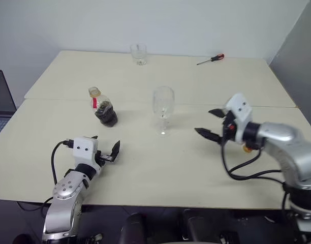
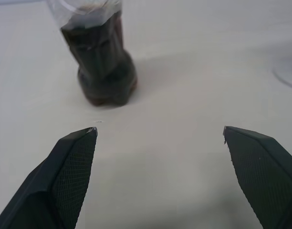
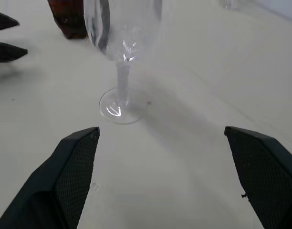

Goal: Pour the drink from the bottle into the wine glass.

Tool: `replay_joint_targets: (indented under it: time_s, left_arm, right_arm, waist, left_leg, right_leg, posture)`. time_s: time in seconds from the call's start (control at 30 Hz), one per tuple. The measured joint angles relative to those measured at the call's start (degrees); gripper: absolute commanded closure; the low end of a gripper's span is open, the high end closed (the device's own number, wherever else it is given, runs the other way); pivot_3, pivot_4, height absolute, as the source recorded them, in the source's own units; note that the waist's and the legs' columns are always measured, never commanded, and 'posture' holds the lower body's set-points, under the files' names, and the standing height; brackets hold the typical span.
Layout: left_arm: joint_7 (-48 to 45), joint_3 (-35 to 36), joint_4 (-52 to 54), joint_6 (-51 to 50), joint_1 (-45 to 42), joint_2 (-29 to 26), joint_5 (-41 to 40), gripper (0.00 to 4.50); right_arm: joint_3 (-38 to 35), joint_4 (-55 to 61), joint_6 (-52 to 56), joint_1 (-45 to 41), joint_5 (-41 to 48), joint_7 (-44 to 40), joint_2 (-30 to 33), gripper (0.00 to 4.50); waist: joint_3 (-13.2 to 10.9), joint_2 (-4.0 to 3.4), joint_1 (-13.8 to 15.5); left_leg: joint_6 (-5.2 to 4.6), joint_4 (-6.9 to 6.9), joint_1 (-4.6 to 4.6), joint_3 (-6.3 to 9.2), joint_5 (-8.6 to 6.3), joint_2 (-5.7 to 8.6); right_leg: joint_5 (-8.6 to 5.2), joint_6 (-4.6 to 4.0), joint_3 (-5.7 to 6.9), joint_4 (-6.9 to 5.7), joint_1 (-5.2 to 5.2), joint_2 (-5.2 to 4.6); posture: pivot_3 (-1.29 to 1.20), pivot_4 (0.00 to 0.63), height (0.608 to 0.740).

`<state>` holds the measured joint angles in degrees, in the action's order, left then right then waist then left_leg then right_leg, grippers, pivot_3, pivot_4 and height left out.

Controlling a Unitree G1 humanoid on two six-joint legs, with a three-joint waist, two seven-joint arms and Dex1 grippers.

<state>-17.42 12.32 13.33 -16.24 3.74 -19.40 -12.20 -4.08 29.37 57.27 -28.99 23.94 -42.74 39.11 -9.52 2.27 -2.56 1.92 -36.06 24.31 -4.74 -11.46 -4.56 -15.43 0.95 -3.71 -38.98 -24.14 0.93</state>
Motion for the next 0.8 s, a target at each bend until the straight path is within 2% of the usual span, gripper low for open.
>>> replay_joint_targets:
  time_s: [0.1,0.4,0.67,0.8]
  left_arm:
    - [1.86,0.03,-2.25,1.76,-1.35,1.24,0.62,0.00]
    - [5.55,1.64,-10.46,4.88,-6.64,2.95,1.10,0.00]
    - [7.74,1.70,-11.62,8.46,-6.84,3.14,3.11,0.00]
    - [6.75,1.43,-13.07,8.62,-10.17,2.99,3.02,0.00]
  right_arm:
    - [-2.91,0.25,3.25,-5.01,4.64,-2.30,3.73,0.03]
    - [-3.90,-0.96,9.08,-22.10,16.70,-2.80,3.38,0.03]
    - [-3.25,-3.45,9.35,-23.89,22.75,-5.82,4.79,0.03]
    - [-0.03,-4.39,8.12,-26.57,24.23,-7.72,4.22,0.03]
  waist:
    - [-0.01,0.02,-0.09]
    - [-0.01,0.01,-0.13]
    - [0.00,0.03,0.01]
    - [0.00,0.03,0.03]
  left_leg:
    - [0.00,0.03,0.02,0.00,0.00,-0.03]
    - [-0.01,0.00,0.05,-0.01,0.00,-0.02]
    - [-0.01,0.00,0.10,-0.01,-0.01,0.00]
    - [-0.02,-0.01,0.08,0.00,0.00,-0.04]
  right_leg:
    - [-0.01,-0.02,-0.01,0.01,-0.01,0.02]
    - [0.00,-0.01,0.01,-0.01,-0.02,0.02]
    - [0.13,-0.23,-0.01,0.01,-0.04,-0.01]
    - [0.12,-0.20,0.14,-0.03,-0.03,0.02]
  posture:
    - [0.00,0.150,0.740]
    - [0.00,0.150,0.740]
    - [0.00,0.150,0.740]
    - [0.00,0.150,0.740]
